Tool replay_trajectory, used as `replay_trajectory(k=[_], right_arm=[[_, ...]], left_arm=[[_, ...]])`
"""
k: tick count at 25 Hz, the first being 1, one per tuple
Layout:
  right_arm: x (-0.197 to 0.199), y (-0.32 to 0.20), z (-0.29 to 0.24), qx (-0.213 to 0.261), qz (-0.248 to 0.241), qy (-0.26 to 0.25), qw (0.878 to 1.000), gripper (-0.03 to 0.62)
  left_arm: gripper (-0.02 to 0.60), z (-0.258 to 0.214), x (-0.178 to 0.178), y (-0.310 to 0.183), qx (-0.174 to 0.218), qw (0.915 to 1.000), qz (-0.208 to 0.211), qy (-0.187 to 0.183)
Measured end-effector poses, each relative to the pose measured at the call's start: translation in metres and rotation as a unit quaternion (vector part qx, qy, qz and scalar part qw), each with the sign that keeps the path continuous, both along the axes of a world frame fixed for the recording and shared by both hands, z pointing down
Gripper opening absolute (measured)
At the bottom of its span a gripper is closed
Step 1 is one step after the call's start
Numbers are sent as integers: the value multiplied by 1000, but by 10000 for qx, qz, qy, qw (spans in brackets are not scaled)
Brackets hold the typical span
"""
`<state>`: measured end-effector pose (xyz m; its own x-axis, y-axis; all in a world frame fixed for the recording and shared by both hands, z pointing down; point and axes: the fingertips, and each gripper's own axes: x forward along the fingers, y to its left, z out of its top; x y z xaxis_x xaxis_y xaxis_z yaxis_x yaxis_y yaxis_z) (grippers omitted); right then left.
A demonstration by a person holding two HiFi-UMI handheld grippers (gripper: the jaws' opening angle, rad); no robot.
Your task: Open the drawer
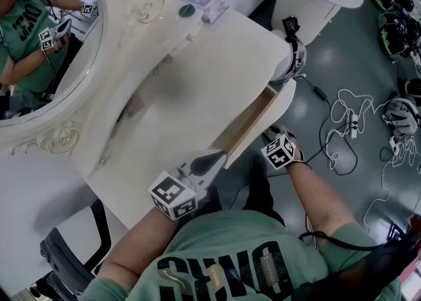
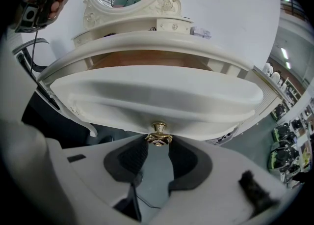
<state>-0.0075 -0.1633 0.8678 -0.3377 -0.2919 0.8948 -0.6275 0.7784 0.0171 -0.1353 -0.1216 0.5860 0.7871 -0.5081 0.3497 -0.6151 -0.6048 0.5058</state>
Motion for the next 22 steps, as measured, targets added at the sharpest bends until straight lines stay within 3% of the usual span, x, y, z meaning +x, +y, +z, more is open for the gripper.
replay_trajectory(k=[22], right_arm=[[28,22,0,-10,172,19,9998,135]], left_arm=[[9,-2,11,9,25,10000,86,3]])
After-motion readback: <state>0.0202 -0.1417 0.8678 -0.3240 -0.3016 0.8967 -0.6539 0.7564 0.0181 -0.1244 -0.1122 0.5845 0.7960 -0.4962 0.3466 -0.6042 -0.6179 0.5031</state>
